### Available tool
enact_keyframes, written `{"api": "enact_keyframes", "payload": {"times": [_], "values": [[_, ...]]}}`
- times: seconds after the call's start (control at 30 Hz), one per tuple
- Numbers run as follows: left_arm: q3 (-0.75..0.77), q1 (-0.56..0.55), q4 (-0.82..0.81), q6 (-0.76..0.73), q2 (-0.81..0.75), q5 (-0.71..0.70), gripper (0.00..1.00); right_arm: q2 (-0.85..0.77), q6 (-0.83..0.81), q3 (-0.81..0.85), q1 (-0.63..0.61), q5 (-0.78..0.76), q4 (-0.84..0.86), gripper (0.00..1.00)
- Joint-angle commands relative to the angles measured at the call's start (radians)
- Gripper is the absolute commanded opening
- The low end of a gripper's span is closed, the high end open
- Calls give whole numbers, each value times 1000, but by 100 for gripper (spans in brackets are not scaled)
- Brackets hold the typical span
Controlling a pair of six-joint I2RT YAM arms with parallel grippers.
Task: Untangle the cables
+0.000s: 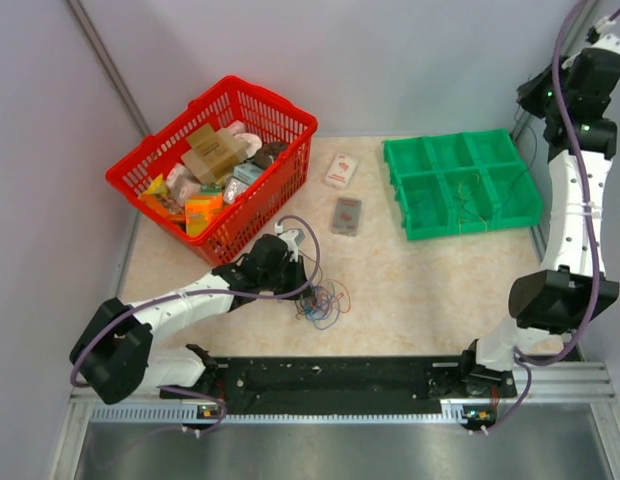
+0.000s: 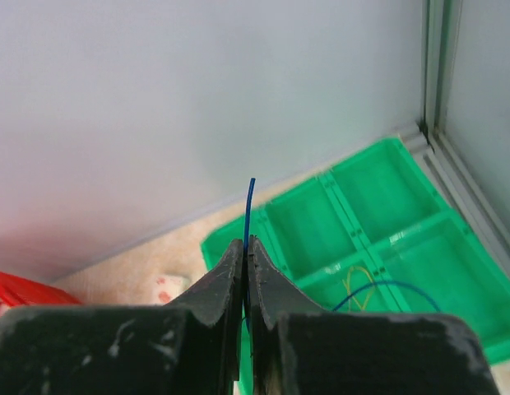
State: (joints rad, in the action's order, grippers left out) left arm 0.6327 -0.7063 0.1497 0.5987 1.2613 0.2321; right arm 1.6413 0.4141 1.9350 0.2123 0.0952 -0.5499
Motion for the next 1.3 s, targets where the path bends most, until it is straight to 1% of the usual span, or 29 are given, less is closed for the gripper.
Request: {"api": "enact_keyframes", "payload": {"times": [0.0, 0.13, 0.27, 0.43, 0.6, 0.97, 1.17, 1.27], "values": [[7, 4, -47, -10, 0, 33, 11, -12, -11, 267, 2, 18, 8, 0], [12, 4, -32, -17, -2, 29, 12, 57, 0, 490, 4, -9, -1, 0], [13, 4, -27, -14, -5, 26, 12, 86, 14, 591, 24, -51, 13, 0], [28, 5, -24, -20, 18, 30, 12, 91, 11, 604, 38, -74, 65, 0], [38, 5, -33, -24, 46, 33, 12, 118, 8, 584, 68, -80, 70, 0], [56, 13, -36, -31, 89, 41, 12, 183, -104, 530, 71, -153, 71, 0], [56, 18, -36, -27, 92, 44, 12, 230, -173, 538, 71, -215, 77, 0], [56, 19, -35, -23, 93, 44, 12, 224, -178, 577, 70, -218, 82, 0]]}}
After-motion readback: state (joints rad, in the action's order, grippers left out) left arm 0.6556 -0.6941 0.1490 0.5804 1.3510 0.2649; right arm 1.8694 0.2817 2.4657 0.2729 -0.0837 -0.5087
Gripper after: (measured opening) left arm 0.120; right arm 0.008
